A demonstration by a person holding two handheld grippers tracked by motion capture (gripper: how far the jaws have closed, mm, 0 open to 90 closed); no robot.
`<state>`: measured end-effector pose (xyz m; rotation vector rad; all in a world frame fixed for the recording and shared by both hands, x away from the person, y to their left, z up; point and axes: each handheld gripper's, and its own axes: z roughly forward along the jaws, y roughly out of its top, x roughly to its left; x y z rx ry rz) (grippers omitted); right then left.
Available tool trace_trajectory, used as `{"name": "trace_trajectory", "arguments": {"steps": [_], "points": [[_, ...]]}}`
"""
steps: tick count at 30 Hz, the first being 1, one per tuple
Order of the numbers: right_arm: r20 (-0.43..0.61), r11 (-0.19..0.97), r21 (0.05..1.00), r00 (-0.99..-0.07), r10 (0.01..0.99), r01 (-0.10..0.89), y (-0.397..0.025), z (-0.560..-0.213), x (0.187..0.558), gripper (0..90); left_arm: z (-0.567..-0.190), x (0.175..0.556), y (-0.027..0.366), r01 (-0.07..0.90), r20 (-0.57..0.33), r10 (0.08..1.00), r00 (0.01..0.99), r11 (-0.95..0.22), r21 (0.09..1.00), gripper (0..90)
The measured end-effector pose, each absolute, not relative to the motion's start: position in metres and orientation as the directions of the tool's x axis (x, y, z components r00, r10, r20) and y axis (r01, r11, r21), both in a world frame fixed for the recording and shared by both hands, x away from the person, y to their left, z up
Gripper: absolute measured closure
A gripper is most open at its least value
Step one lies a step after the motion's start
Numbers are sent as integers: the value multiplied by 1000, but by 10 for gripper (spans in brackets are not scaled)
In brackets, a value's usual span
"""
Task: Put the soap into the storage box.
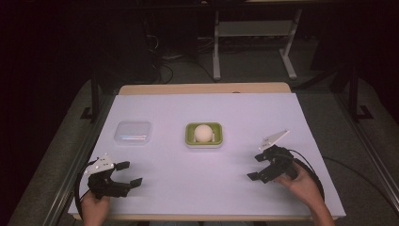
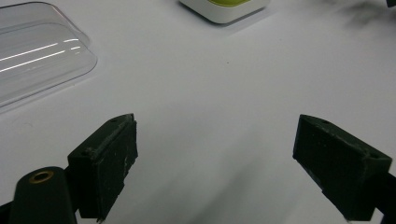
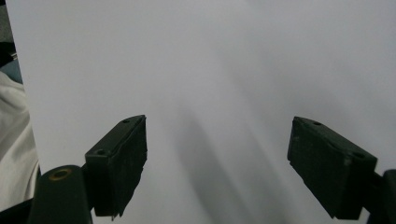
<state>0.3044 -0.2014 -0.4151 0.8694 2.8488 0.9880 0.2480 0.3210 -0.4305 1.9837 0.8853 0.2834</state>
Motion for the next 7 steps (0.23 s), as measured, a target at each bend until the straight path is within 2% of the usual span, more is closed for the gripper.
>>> {"name": "trace_trajectory", "arguments": {"steps": [7], "points": [[181, 595, 614, -826, 533, 519, -213, -430, 275, 176, -431, 248, 320, 468, -136, 681, 719, -331, 819, 130]]}}
